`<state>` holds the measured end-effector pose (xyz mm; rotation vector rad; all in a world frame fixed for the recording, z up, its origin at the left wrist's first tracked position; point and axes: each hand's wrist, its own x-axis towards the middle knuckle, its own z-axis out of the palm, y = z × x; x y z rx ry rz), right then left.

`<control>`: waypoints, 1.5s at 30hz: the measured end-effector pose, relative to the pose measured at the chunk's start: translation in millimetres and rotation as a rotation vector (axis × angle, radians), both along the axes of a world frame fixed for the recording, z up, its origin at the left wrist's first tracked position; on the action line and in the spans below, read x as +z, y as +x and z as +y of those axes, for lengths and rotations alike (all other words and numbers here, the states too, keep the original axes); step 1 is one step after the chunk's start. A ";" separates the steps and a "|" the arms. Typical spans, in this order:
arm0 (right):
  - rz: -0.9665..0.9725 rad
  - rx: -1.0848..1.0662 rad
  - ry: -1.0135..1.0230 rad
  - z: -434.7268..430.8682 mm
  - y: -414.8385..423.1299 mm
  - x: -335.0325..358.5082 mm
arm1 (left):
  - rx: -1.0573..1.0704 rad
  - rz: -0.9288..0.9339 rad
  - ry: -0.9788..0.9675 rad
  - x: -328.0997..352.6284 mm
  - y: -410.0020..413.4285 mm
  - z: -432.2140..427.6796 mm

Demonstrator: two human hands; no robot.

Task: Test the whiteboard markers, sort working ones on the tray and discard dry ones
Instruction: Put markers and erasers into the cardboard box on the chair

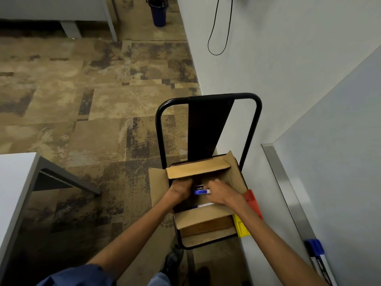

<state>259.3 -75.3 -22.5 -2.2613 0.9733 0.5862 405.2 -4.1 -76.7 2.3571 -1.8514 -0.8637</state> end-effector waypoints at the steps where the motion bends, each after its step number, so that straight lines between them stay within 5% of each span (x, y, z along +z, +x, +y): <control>1: 0.031 0.019 0.011 1.9 1.9 -4.0 | -0.010 -0.001 -0.033 2.7 3.9 0.6; 10: 0.248 0.127 0.024 10.6 17.0 -28.0 | 0.028 0.107 -0.018 5.2 14.3 13.8; 19: 0.263 0.194 0.036 15.8 15.4 -28.6 | -0.159 -0.014 -0.043 3.8 17.9 27.0; 30: -0.051 -0.005 -0.113 25.1 -6.5 11.9 | -0.041 0.191 -0.070 46.4 -6.1 2.2; 45: -0.411 -0.602 -0.392 83.0 -132.4 60.1 | -0.465 0.080 -0.211 110.4 -73.1 -17.8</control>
